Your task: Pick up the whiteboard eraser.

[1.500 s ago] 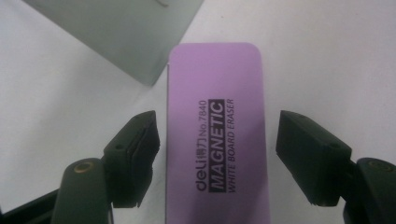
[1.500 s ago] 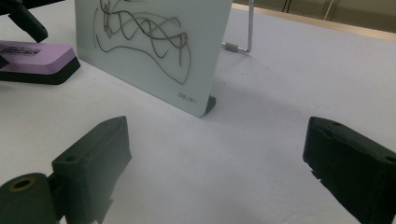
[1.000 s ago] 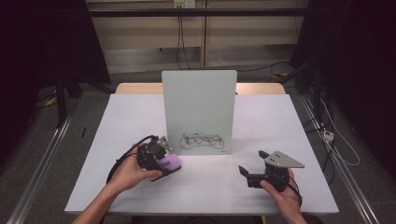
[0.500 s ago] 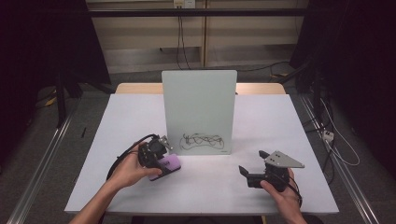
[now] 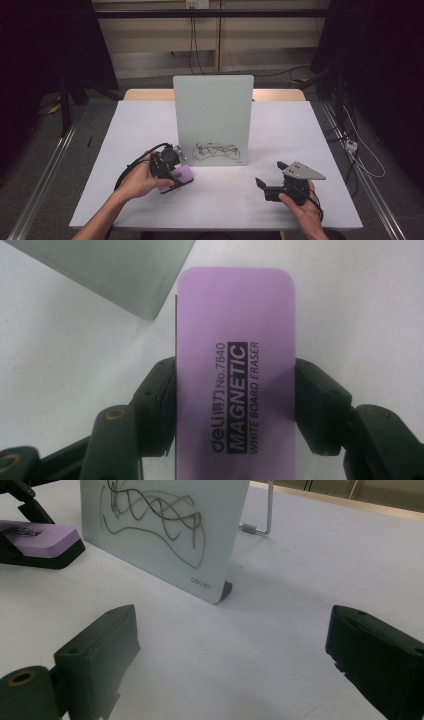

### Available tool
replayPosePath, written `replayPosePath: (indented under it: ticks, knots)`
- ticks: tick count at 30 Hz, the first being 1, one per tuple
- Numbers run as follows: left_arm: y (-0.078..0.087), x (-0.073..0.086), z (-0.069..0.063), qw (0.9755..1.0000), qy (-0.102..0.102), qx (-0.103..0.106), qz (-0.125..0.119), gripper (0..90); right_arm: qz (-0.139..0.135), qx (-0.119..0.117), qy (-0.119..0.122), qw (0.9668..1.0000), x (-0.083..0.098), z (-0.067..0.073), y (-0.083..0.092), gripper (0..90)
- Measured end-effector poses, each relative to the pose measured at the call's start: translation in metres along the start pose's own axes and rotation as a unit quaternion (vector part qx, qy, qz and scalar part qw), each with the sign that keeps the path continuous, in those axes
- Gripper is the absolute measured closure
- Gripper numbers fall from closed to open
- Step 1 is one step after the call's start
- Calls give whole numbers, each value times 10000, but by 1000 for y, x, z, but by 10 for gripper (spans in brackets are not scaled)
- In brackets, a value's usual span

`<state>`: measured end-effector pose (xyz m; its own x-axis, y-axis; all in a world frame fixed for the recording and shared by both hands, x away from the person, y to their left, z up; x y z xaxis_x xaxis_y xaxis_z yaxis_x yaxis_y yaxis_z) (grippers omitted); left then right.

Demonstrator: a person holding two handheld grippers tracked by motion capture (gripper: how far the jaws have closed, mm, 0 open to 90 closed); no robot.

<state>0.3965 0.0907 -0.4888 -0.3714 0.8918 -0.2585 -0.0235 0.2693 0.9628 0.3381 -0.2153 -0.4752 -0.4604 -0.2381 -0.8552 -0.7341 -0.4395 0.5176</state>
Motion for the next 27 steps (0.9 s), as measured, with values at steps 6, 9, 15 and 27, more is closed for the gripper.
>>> replayPosePath:
  ticks: [6,9,15,27]
  knots:
    - [12,0,-1,9991,101,66,-412,412,6,-9,-19,10000,-1,0,-2,67]
    - [17,1,-1,9977,101,-28,-675,412,8,-4,-11,10000,-1,0,-2,67]
    - [25,-1,-2,9936,142,-187,-1108,412,-2,25,-100,9999,-1,-3,-3,67]
    - [41,-7,1,9800,301,-566,-1884,412,-43,40,-45,10000,-1,-3,-1,70]
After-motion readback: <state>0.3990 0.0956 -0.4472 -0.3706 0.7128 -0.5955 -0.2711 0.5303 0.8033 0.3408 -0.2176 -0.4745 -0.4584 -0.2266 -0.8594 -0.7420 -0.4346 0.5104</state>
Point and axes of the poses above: each handheld gripper's, and its own axes: y roughly backward along the jaws, x roughly out of its underside, z roughly to its left, the point moved 8 cm from there along -y, roughly forward along the jaws, and after that the axes turned 4 degrees about z, right-handed, at the moved point
